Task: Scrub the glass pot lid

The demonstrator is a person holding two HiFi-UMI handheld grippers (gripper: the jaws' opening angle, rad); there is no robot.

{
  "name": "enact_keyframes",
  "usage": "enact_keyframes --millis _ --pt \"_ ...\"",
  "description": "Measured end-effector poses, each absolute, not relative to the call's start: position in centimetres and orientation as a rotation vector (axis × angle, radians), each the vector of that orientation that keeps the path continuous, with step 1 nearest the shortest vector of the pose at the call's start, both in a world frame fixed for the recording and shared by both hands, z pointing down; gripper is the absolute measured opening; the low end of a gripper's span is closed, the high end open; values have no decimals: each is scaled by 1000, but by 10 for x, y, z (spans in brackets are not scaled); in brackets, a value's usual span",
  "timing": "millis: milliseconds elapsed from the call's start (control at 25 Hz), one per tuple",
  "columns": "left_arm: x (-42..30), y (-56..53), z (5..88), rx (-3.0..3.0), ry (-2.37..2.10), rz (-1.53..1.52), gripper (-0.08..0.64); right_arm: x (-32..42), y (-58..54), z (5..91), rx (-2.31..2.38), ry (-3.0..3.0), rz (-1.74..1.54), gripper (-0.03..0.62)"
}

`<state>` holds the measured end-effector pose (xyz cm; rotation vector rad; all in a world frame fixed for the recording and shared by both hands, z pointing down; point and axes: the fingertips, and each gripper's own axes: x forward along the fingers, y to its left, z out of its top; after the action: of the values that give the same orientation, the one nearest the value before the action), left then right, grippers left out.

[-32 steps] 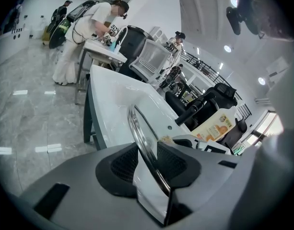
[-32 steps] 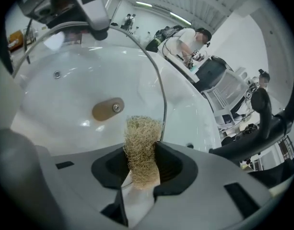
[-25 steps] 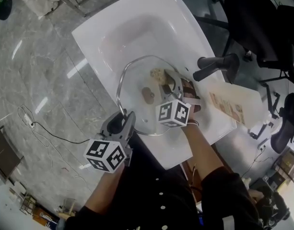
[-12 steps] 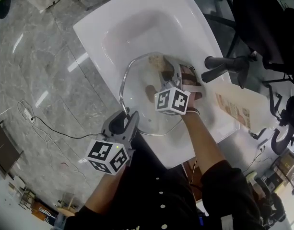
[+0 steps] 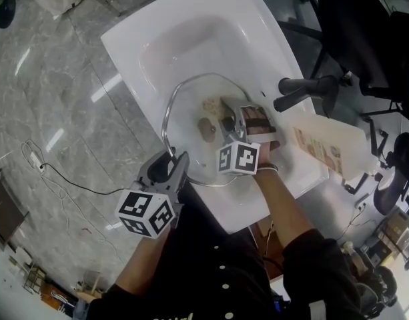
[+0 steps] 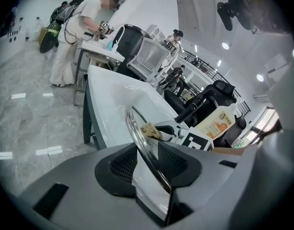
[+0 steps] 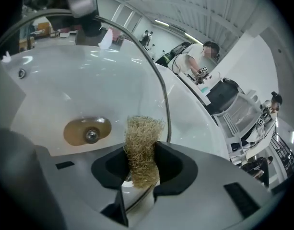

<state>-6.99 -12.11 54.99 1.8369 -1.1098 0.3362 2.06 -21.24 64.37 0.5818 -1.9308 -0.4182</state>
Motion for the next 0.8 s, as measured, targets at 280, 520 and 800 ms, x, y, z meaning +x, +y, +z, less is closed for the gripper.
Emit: enact_keyframes --millis 280,520,800 --pt "-70 -120 550 1831 -1121 340 153 29 -176 642 524 -1928 -383 144" --pt "-70 -120 550 1812 -1136 331 149 38 -152 640 460 -1930 -328 144" --pt "-70 -120 550 1811 -1149 339 146 48 -122 637 348 -1936 -287 144"
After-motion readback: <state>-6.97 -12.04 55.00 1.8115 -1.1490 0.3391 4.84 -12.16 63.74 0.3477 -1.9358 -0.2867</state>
